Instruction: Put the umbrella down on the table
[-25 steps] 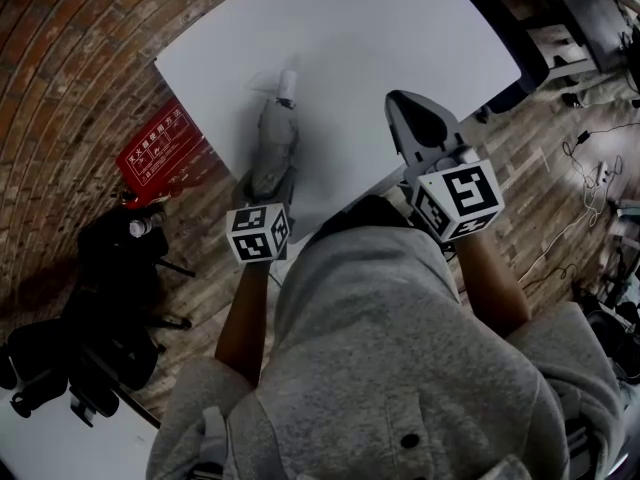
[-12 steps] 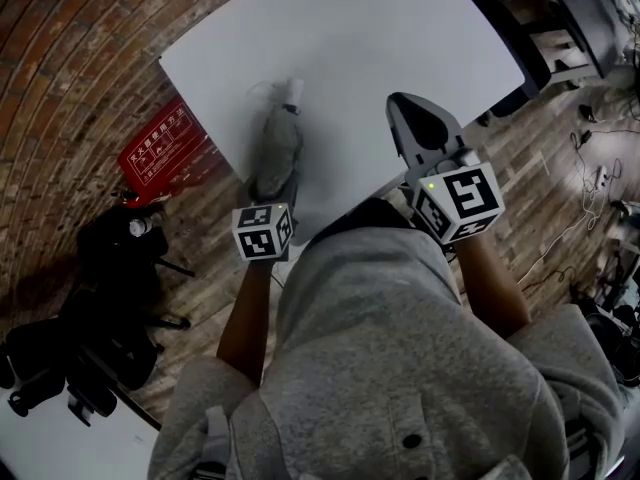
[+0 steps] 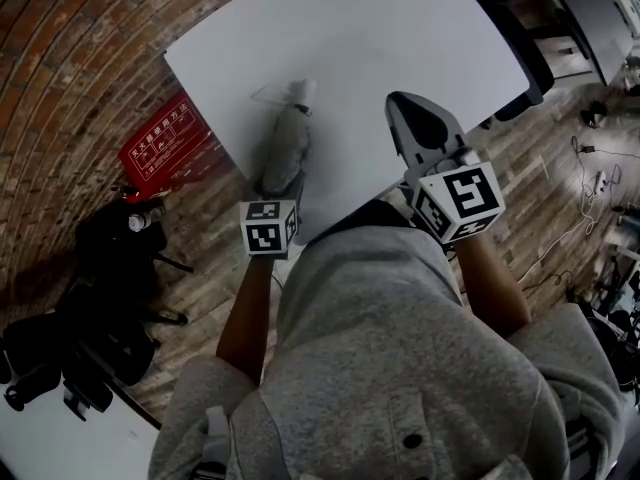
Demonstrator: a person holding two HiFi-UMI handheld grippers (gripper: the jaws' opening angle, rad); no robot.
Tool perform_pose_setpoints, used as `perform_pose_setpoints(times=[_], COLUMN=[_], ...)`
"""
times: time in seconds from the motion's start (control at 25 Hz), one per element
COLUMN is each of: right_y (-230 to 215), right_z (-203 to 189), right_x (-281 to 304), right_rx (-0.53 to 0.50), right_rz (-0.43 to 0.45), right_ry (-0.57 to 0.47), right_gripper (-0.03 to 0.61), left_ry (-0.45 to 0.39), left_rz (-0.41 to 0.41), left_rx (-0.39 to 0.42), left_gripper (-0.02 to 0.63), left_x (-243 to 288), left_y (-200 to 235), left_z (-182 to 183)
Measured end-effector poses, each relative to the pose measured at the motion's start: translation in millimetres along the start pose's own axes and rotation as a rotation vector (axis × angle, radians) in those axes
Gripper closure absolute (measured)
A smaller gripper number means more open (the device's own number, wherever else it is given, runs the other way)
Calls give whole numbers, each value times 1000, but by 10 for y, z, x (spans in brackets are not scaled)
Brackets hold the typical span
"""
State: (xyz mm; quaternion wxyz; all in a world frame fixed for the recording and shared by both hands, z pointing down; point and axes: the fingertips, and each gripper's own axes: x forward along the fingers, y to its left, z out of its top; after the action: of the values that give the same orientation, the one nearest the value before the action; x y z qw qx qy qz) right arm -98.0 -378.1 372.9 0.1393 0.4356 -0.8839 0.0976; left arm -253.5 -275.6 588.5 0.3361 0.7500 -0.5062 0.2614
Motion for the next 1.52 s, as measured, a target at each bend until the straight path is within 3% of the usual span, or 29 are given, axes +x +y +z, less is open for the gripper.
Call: perform_pose_setpoints(times=[0.48,0.8,1.52], right_y=[76,71,-184], right_z=[-19,-63,-200], right_x=[-8,-226,-1236], right_rx=[-3,-3,-6], right_rz=[22,28,34], right_ry=[-6,-13,-62], right_gripper=[548,548,548], left_ry=[16,10,-165], left_rz=[24,13,265], left_rx=[32,-32,-50], left_gripper=[350,282,273], left_x=[23,-30,-785], left_y=[-28,-88,-303], left_z=[-9,-23,80])
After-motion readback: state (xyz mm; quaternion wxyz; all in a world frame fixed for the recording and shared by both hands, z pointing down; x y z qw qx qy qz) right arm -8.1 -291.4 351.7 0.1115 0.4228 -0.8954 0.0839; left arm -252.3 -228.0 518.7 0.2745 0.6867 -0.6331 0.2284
